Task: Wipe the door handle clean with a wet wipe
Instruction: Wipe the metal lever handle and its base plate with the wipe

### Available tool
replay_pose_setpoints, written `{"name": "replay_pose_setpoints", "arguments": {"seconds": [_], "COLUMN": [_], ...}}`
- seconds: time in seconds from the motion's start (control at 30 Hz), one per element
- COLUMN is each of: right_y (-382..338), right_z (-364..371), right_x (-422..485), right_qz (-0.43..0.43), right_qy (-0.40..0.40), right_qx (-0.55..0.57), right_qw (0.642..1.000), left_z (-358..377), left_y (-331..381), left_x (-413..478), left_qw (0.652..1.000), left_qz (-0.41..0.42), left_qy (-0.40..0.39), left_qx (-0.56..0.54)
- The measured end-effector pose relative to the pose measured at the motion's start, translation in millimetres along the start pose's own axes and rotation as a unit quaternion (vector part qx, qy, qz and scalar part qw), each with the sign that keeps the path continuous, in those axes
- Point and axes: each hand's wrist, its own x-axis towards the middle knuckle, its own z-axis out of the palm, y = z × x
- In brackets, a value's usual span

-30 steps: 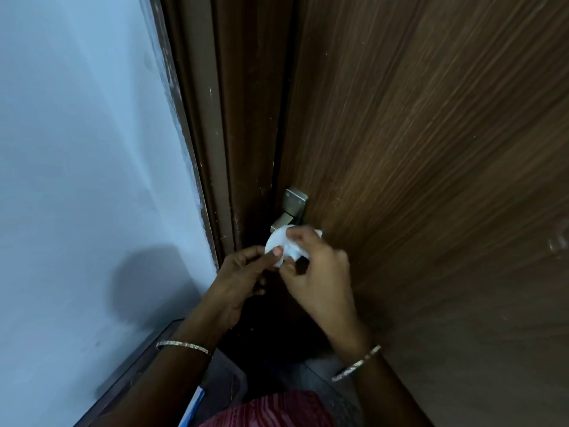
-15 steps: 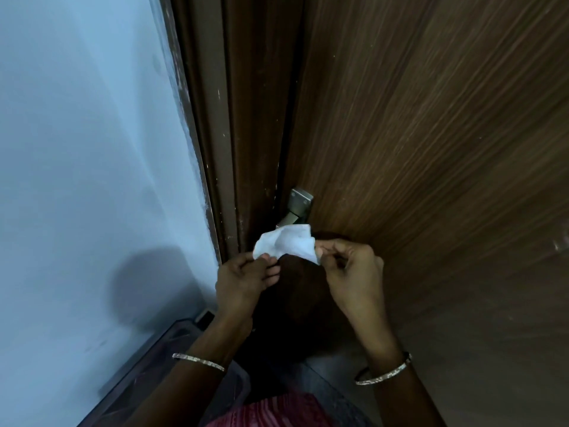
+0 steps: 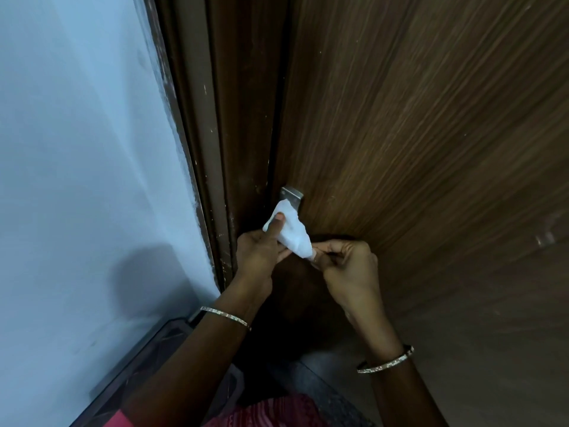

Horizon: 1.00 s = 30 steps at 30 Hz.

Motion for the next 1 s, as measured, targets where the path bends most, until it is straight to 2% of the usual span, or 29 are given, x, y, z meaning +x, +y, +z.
{"name": "replay_pose_setpoints", "arguments": {"seconds": [0.1,0.23,0.37,0.6,0.8,1.0], "right_y": [0,-1,-2,0,6,6], "right_z": [0,2,2,-3,3,11], "right_x": [0,-2,-4,-2,-4,-2], "right_qz": [0.005,-0.013,-0.023,0.004,0.015,0.009], "right_qy": [-0.002,0.003,0.001,-0.021,-0.006,-0.029], "right_qx": [0.006,-0.017,-0.026,0.034,0.037,0.007], "right_qw": [1.0,1.0,0.999,0.999,0.999,1.0], "left_z": [-7,-9,-12,-23,-5,-11], "left_y": [0,1,-9,-10,6,3], "left_x": [5,12,16,5,21,29], "left_qw": [0.997,0.993,0.996,0.998,0.999,0.997], "left_qz": [0.062,0.086,0.062,-0.039,-0.019,0.01], "left_qy": [0.037,0.064,0.056,-0.044,0.024,0.001], "left_qx": [0.024,0.055,0.041,-0.008,0.024,0.071]}}
